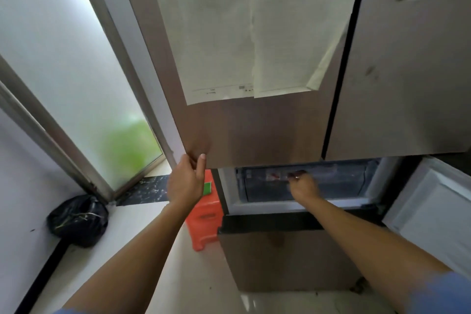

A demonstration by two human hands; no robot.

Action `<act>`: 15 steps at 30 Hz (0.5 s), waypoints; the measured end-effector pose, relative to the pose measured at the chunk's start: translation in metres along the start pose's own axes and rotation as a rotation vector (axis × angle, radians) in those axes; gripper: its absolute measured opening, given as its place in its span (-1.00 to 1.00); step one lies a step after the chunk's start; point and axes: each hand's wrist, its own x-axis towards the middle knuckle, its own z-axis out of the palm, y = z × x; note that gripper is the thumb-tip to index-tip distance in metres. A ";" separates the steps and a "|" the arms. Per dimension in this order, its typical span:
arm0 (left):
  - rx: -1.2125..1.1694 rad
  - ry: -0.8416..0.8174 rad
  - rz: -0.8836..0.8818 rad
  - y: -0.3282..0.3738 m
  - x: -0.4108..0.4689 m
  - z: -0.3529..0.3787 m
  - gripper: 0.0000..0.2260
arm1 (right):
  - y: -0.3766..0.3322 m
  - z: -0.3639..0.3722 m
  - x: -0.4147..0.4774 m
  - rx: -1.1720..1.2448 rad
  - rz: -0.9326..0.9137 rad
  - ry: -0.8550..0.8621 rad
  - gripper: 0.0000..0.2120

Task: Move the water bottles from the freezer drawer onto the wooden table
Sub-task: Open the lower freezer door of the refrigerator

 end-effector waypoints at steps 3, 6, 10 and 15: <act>-0.041 0.031 0.022 -0.013 -0.004 0.015 -0.71 | 0.008 0.013 0.038 0.270 0.250 -0.007 -0.65; -0.079 -0.017 -0.012 -0.029 -0.013 0.032 -0.72 | 0.012 0.018 0.049 0.797 0.373 0.018 -0.59; -0.157 -0.159 -0.074 -0.041 -0.027 0.055 -0.68 | 0.030 0.011 0.065 1.061 0.422 0.082 -0.55; -0.398 -0.432 -0.328 -0.042 -0.035 0.107 -0.64 | 0.051 -0.002 0.105 0.796 0.430 0.151 -0.28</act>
